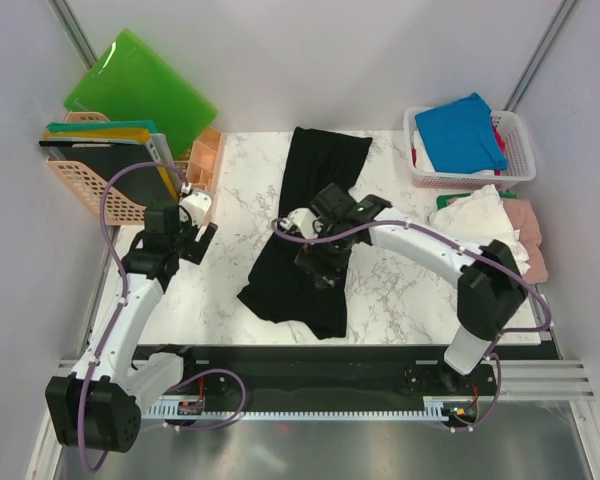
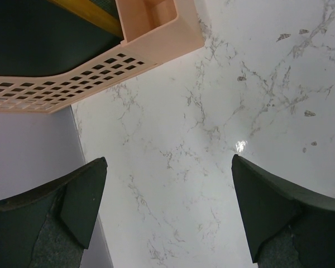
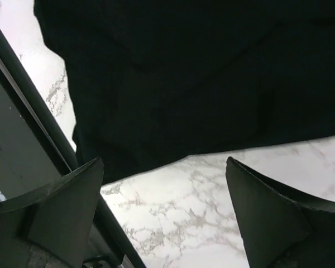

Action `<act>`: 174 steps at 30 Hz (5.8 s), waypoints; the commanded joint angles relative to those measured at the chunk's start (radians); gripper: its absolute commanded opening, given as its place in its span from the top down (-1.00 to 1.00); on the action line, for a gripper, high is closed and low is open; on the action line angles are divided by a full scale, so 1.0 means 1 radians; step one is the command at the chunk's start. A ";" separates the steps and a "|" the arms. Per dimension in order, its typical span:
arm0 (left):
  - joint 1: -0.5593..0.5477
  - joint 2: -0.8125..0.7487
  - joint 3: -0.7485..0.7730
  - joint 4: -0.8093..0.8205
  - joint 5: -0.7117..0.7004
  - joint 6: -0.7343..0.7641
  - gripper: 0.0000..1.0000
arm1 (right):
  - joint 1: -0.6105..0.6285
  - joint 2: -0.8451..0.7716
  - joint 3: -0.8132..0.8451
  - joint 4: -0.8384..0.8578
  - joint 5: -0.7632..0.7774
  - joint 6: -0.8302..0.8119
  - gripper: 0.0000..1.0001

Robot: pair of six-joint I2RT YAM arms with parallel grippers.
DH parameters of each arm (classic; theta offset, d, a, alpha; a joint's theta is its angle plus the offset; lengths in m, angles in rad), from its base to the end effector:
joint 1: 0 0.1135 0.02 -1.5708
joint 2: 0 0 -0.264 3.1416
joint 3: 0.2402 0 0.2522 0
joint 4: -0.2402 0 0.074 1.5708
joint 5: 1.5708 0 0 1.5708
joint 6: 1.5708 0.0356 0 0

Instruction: Fold and stack the t-shirts

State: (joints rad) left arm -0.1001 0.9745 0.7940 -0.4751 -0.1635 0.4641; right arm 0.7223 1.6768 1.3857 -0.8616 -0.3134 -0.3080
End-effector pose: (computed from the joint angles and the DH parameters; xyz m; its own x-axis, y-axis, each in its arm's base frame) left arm 0.2095 -0.0152 0.2805 -0.5557 0.4997 -0.6644 0.2449 0.8621 0.4436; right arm 0.2505 0.2354 0.2646 -0.4343 -0.7670 -0.4723 -0.8967 0.4182 0.1454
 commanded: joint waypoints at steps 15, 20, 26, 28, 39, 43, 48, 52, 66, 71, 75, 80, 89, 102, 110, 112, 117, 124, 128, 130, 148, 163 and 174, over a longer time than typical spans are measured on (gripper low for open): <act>0.099 -0.010 -0.006 0.085 0.004 0.021 -1.00 | 0.164 0.357 0.222 0.179 0.040 0.069 -0.96; 0.126 -0.014 -0.018 0.092 0.013 0.028 -1.00 | 0.189 0.402 0.173 0.216 0.040 0.070 -0.96; 0.137 -0.016 -0.032 0.098 0.022 0.030 -1.00 | 0.245 0.379 0.099 0.204 -0.006 0.040 -0.96; 0.138 -0.017 -0.038 0.098 0.024 0.031 -1.00 | 0.259 0.365 0.070 0.162 -0.012 0.005 -0.96; 0.146 -0.014 -0.042 0.102 0.050 0.027 -1.00 | 0.270 0.233 -0.152 0.062 0.023 -0.131 -0.96; 0.148 -0.005 -0.027 0.099 0.067 0.013 -1.00 | 0.266 0.221 -0.171 0.059 0.020 -0.137 -0.96; 0.146 -0.016 -0.021 0.096 0.074 0.008 -1.00 | 0.267 0.158 -0.148 0.052 -0.019 -0.158 -0.96; 0.146 -0.051 -0.042 0.096 0.088 0.034 -1.00 | 0.272 -0.003 -0.033 0.032 -0.003 -0.178 -0.96; 0.146 -0.007 -0.047 0.076 0.127 0.010 -1.00 | 0.180 -0.155 -0.056 0.360 0.614 -0.065 -0.96; 0.146 0.033 -0.003 0.050 0.153 -0.021 -1.00 | -0.001 0.056 0.145 0.360 0.419 0.032 -0.59; 0.146 0.015 0.004 0.035 0.154 -0.015 -1.00 | -0.030 0.242 0.327 0.360 0.422 0.029 -0.18; 0.148 -0.031 -0.021 0.020 0.131 0.021 -1.00 | -0.076 0.435 0.519 0.348 0.453 0.052 -0.39; 0.146 -0.095 -0.072 0.001 0.110 0.061 -1.00 | -0.125 0.597 0.621 0.342 0.491 0.090 -0.15; 0.146 -0.060 -0.056 0.004 0.147 0.044 -1.00 | -0.221 0.639 0.561 0.366 0.422 0.119 0.00; 0.146 -0.068 -0.079 0.006 0.133 0.050 -1.00 | -0.221 0.640 0.562 0.365 0.381 0.130 -0.01; 0.146 -0.063 -0.076 0.007 0.136 0.047 -1.00 | -0.219 0.640 0.555 0.365 0.375 0.132 -0.01; 0.146 -0.054 -0.064 0.010 0.139 0.044 -1.00 | -0.224 0.635 0.520 0.365 0.358 0.130 -0.01; 0.146 -0.045 -0.068 0.013 0.144 0.041 -1.00 | -0.219 0.643 0.527 0.365 0.320 0.135 -0.01; 0.146 -0.051 -0.073 0.012 0.145 0.038 -1.00 | -0.218 0.714 0.611 0.332 0.332 0.122 0.01; 0.146 -0.056 -0.075 0.012 0.136 0.042 -1.00 | -0.221 0.730 0.639 0.320 0.332 0.122 0.01; 0.146 -0.057 -0.087 0.004 0.154 0.030 -1.00 | -0.213 0.874 0.796 0.349 0.490 0.098 -0.66; 0.146 -0.049 -0.042 0.004 0.220 0.036 -1.00 | -0.213 0.152 0.253 0.684 0.637 0.098 -0.96; 0.145 -0.019 0.034 -0.160 0.425 0.085 -1.00 | -0.311 -0.176 -0.013 0.430 0.524 0.082 -0.96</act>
State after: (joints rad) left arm 0.0399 0.9329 0.7509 -0.5583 0.1326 0.5098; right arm 0.4759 1.5120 1.4193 -0.2604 0.3149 -0.2253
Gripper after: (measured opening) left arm 0.996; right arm 0.982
